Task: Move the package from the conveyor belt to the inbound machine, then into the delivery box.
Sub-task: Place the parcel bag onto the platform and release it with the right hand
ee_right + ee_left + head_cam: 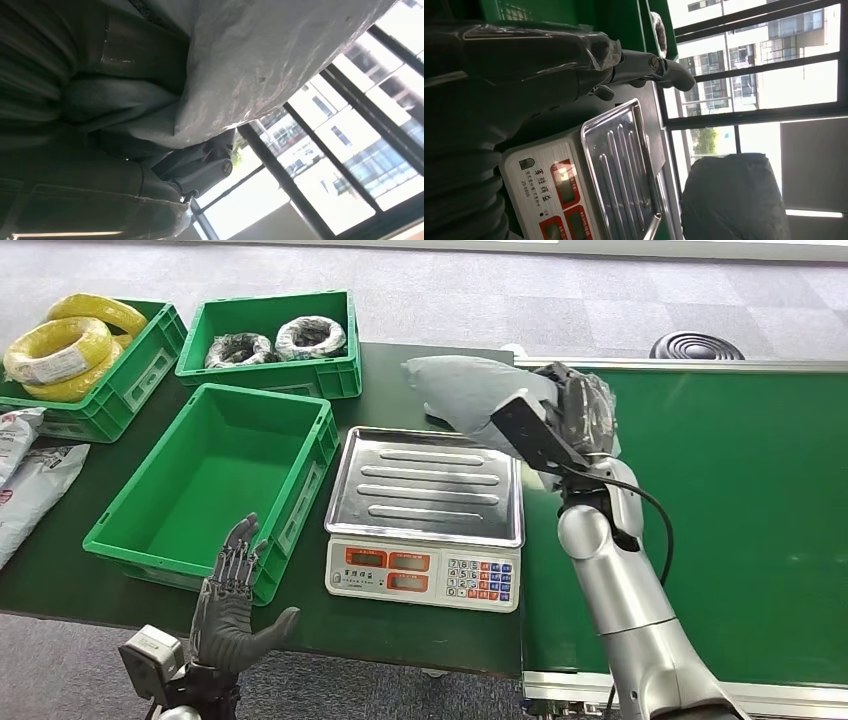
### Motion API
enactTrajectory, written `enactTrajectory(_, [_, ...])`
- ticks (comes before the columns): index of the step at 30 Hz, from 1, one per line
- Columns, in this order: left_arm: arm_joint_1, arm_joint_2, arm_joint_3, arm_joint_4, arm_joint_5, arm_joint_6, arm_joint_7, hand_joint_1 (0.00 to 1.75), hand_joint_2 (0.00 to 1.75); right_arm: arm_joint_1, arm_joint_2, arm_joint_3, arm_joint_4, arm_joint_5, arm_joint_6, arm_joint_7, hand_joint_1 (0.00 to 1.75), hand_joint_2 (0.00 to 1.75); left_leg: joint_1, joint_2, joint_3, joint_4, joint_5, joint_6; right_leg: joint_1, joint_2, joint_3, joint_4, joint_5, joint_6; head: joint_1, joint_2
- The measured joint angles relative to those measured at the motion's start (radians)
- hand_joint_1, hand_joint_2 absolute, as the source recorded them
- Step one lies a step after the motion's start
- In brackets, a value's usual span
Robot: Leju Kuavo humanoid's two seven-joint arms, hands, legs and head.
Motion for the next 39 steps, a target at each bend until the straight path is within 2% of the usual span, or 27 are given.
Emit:
enactTrajectory(3, [-0.016,-0.002,0.011,0.007,-0.002,-0.006,0.010,0.00,1.75,-0.058,0.055,0.044,0.054,0.037,0.099,0.115,0.12,1.75,0.000,0.000,0.000,0.000,0.000,0.000,0.000,0.000,0.000,0.000,0.000,0.000,0.000,0.000])
enactTrajectory(4, [-0.019,-0.004,0.015,0.007,-0.004,-0.006,0.016,0.00,1.75,-0.079,0.071,0.052,0.088,0.052,0.139,0.168,0.00,1.75,0.000,0.000,0.000,0.000,0.000,0.000,0.000,0.000,0.000,0.000,0.000,0.000,0.000,0.000])
enactTrajectory(6, [-0.022,-0.007,0.023,0.007,-0.009,-0.006,0.030,0.00,1.75,-0.117,0.098,0.065,0.170,0.081,0.220,0.266,0.00,1.75,0.000,0.000,0.000,0.000,0.000,0.000,0.000,0.000,0.000,0.000,0.000,0.000,0.000,0.000])
enactTrajectory(8, [-0.024,-0.009,0.032,0.007,-0.014,-0.006,0.041,0.00,1.75,-0.140,0.118,0.073,0.252,0.102,0.265,0.317,0.00,1.75,0.000,-0.001,0.000,0.000,0.000,0.000,0.000,0.000,0.000,0.000,0.000,0.000,0.000,0.000])
enactTrajectory(14, [-0.021,-0.020,0.066,0.001,-0.030,-0.004,0.062,0.00,1.75,-0.166,0.140,0.080,0.417,0.139,0.277,0.347,0.00,1.75,0.000,-0.001,0.000,0.000,0.000,0.000,0.000,0.000,0.000,0.000,0.000,0.000,0.000,0.000])
enactTrajectory(17, [-0.020,-0.026,0.078,-0.006,-0.048,-0.004,0.067,0.00,1.75,-0.161,0.139,0.067,0.447,0.096,0.279,0.272,0.00,1.75,0.000,-0.001,0.000,0.000,0.000,0.000,0.000,0.000,0.000,0.000,0.000,0.000,0.000,0.000])
enactTrajectory(21, [-0.020,-0.033,0.095,-0.022,-0.090,-0.003,0.067,0.00,1.75,-0.131,0.138,0.020,0.427,-0.057,0.333,0.073,0.00,1.75,0.000,0.000,0.000,0.000,0.000,0.000,0.000,0.000,0.000,0.000,0.000,0.000,0.000,0.000])
enactTrajectory(23, [-0.020,-0.038,0.108,-0.036,-0.101,-0.003,0.064,0.00,1.75,-0.105,0.137,-0.005,0.382,-0.143,0.371,0.012,0.00,1.75,0.000,-0.001,0.000,0.000,0.000,0.000,0.000,0.000,-0.001,0.000,0.000,0.000,0.000,0.000])
enactTrajectory(29, [-0.011,-0.046,0.154,-0.092,-0.107,-0.009,0.050,0.00,1.75,-0.040,0.108,-0.058,0.212,-0.358,0.429,-0.082,0.00,1.75,0.000,-0.001,0.000,0.000,0.000,0.000,0.000,0.000,-0.001,0.000,0.000,0.000,0.000,0.000])
enactTrajectory(32, [-0.005,-0.048,0.176,-0.122,-0.110,-0.022,0.072,0.00,1.75,0.004,0.081,-0.088,0.119,-0.476,0.442,-0.126,0.00,1.75,0.000,-0.001,-0.001,0.000,0.000,0.000,0.000,-0.001,-0.001,0.000,0.000,0.000,0.000,0.000])
enactTrajectory(39, [-0.002,-0.041,0.196,-0.200,-0.167,-0.038,0.115,0.00,1.75,0.083,0.007,-0.139,0.019,-0.548,0.443,-0.173,0.00,1.75,0.000,-0.002,-0.001,0.000,0.000,0.000,0.000,-0.001,-0.001,-0.001,0.000,0.000,0.000,0.000])
